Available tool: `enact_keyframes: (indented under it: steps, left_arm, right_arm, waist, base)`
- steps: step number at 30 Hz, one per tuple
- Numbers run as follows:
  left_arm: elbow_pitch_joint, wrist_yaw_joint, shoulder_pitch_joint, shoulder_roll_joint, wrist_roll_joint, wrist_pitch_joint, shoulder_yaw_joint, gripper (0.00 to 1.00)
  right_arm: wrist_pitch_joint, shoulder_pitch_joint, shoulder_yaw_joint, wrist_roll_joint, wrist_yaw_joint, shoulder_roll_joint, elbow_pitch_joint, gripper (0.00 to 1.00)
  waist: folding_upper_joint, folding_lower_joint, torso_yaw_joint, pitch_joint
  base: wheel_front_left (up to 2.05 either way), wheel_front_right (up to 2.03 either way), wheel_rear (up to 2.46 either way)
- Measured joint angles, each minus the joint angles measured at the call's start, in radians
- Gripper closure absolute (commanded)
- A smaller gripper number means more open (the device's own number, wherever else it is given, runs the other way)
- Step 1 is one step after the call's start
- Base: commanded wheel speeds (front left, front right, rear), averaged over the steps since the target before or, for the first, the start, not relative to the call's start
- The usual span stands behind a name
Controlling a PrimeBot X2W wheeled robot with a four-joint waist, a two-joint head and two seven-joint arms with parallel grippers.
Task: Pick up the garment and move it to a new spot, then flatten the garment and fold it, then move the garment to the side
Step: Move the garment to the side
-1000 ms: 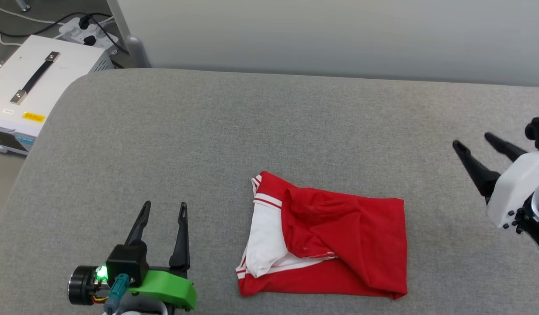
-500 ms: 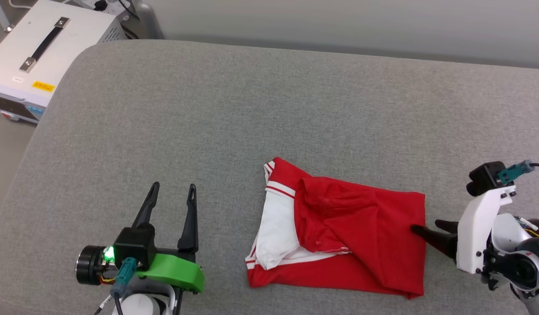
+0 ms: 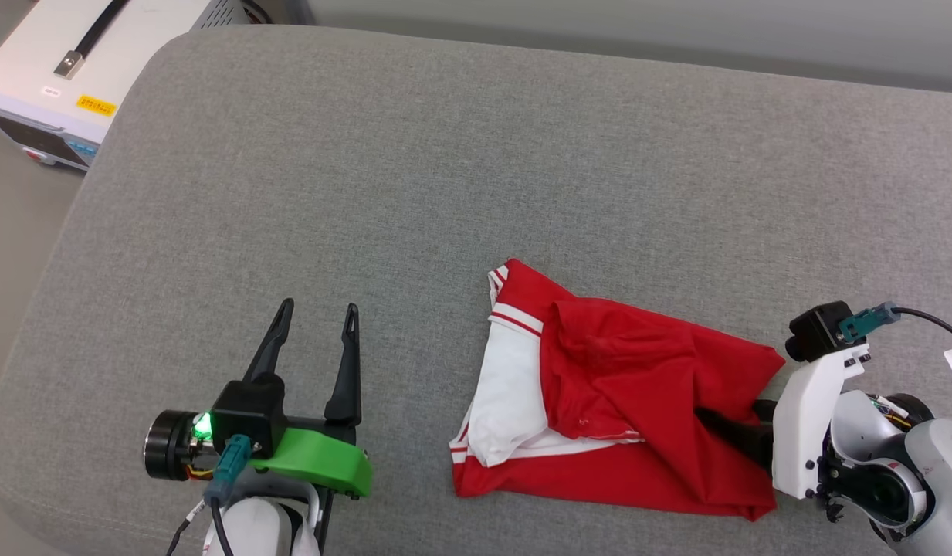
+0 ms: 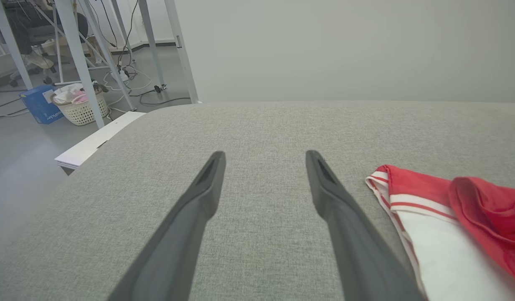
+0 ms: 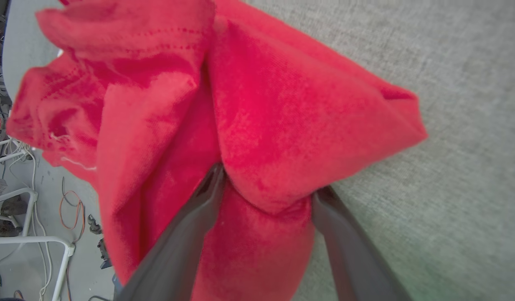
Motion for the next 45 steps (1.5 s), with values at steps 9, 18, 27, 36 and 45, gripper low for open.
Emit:
enact_keyframes:
  steps: [9,18,27,36,45]
  left_arm:
    - [0.015,0.003,0.003,-0.001,-0.002,0.0,0.002,0.0]
    - [0.017,0.008,0.044,-0.002,-0.002,0.0,0.012,0.0]
    - [0.002,0.008,0.061,-0.003,-0.002,0.0,0.026,0.0]
    - [-0.027,0.007,0.053,-0.001,0.005,0.0,0.035,0.0]
    - [-0.079,0.006,-0.03,0.015,0.022,0.0,0.037,0.0]
  right_arm:
    - [-0.144,-0.027,0.08,0.022,0.0,-0.033,-0.011,1.0]
    - [-0.232,-0.09,0.133,-0.044,0.0,-0.142,-0.131,1.0]
    - [-0.199,-0.118,0.128,-0.067,0.0,-0.272,-0.242,1.0]
    - [-0.176,-0.153,0.056,-0.09,0.0,-0.324,-0.246,1.0]
    - [-0.196,-0.254,-0.01,-0.14,0.0,-0.393,-0.096,1.0]
  waist:
    - [0.0,0.0,-0.012,-0.033]
    - [0.0,0.0,-0.069,-0.082]
    - [0.0,0.0,-0.182,-0.1]
    - [0.0,0.0,-0.302,-0.074]
    - [0.0,0.0,-0.346,0.046]
  base:
    - [0.0,0.0,0.0]
    - [0.0,0.0,0.0]
    - [0.0,0.0,0.0]
    - [0.0,0.0,0.0]
    - [0.0,0.0,0.0]
